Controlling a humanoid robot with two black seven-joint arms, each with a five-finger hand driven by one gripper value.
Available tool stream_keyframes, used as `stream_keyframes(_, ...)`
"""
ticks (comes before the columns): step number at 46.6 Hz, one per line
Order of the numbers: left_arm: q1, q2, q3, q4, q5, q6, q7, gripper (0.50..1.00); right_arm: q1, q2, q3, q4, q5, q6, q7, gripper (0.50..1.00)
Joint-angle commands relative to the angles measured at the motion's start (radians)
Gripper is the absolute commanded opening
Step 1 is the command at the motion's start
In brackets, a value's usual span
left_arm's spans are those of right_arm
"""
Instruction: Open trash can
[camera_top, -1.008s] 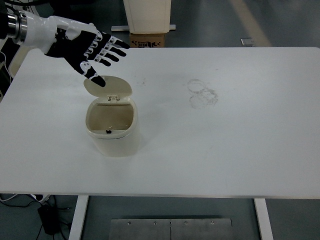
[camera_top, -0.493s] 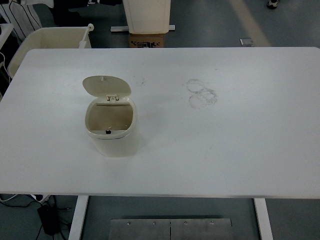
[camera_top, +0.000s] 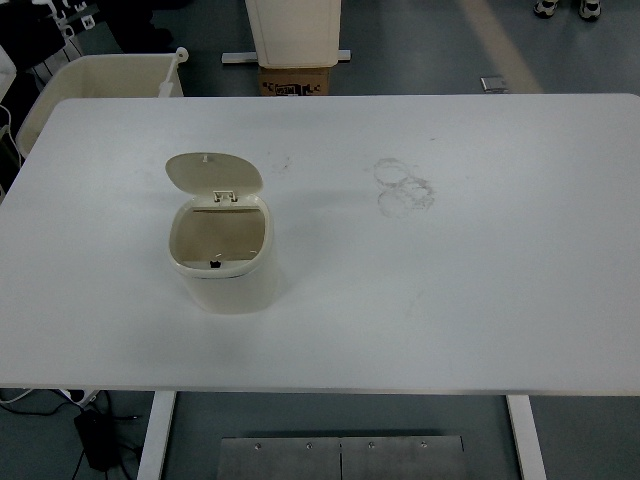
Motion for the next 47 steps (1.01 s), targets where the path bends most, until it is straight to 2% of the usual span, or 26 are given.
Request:
stream_keyframes(1,0.039,0.0,-0.009,0.01,-0.031,0.0,-0.001,1.0,0.0,0.0,0.001,0.0,0.0,0.0,0.0,0.991)
stream_keyframes(14,0.146,-0.014,-0.045,0.064,-0.107,0.0,-0.06,1.0,0.0,0.0,-0.001,0.002,-0.001,0.001,0.0,0.991)
stream_keyframes(30,0.266,-0.049,-0.107,0.137,-0.159,0.0,-0.06,1.0,0.0,0.0,0.004,0.0,0.0,-0.002,0.0,0.991)
stream_keyframes(47,0.337,-0.075,-0.108,0.139,-0.213,0.014,-0.06,1.0,0.0,0.0,0.001,0.0,0.0,-0.002,0.0,0.991)
